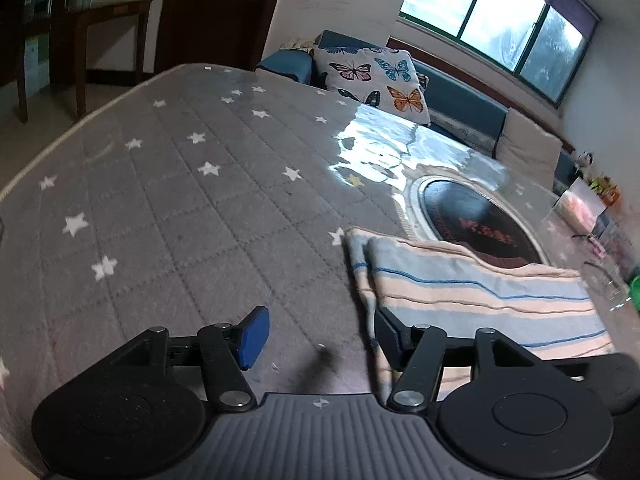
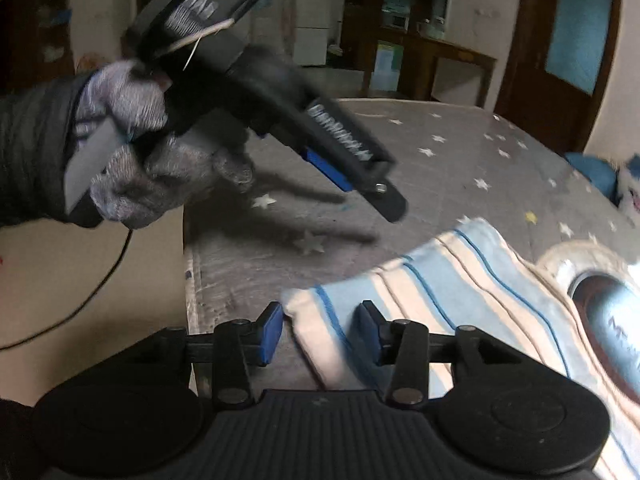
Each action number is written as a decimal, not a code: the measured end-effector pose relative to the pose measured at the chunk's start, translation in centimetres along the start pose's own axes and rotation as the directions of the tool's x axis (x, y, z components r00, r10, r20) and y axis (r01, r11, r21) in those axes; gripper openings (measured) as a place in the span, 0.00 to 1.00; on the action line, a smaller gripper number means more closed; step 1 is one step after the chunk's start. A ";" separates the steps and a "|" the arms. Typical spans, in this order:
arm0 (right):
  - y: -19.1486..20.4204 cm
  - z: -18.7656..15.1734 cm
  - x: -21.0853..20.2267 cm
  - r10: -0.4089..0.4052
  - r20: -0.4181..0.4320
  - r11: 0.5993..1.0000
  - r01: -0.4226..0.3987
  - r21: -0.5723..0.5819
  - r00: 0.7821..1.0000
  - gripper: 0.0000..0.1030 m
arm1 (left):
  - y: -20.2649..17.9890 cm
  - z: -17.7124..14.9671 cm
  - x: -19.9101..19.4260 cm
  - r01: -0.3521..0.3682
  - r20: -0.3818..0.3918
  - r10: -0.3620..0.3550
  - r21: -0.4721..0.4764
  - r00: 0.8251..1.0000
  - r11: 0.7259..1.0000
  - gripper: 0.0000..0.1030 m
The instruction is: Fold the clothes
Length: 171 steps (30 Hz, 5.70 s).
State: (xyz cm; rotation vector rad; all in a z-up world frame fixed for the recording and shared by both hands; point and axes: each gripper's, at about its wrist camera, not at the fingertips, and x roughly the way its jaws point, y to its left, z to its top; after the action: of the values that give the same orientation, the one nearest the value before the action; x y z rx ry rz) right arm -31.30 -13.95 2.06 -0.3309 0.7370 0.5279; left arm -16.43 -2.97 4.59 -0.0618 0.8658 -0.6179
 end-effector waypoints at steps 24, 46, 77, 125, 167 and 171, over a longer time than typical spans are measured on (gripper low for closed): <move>-3.3 0.2 -4.2 -0.014 0.127 0.977 -0.013 0.211 0.992 0.08 | -2.0 -0.6 3.5 0.198 -0.129 -0.244 -0.292 0.961 0.936 0.36; -16.8 -6.3 -4.7 -0.351 -0.055 0.818 0.335 0.468 0.935 0.16 | -2.2 0.0 3.3 0.228 -0.096 -0.268 -0.309 0.958 0.923 0.12; -10.9 -9.1 -6.0 -0.377 -0.109 0.826 0.387 0.409 0.920 0.18 | -10.0 5.0 0.1 0.319 -0.017 -0.325 -0.140 0.946 0.937 0.11; -17.7 -20.5 -19.8 -0.426 0.006 0.646 0.299 0.702 0.905 0.41 | -24.0 0.0 6.7 0.208 -0.295 -0.154 0.162 0.943 0.965 0.43; -23.3 -18.0 -17.1 -0.496 -0.028 0.535 0.331 0.777 0.868 0.06 | -22.3 -8.9 3.7 0.159 -0.205 -0.052 0.548 0.977 0.821 0.51; -23.9 -19.3 -15.9 -0.485 -0.063 0.509 0.340 0.791 0.872 0.09 | -22.3 -9.0 3.6 0.147 -0.199 -0.040 0.558 0.979 0.817 0.50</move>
State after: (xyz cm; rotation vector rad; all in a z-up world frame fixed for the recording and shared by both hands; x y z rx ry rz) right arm -38.30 -47.84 2.30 0.3772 0.6256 -0.2716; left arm -32.02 -21.48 2.72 0.5095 0.8212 -0.9700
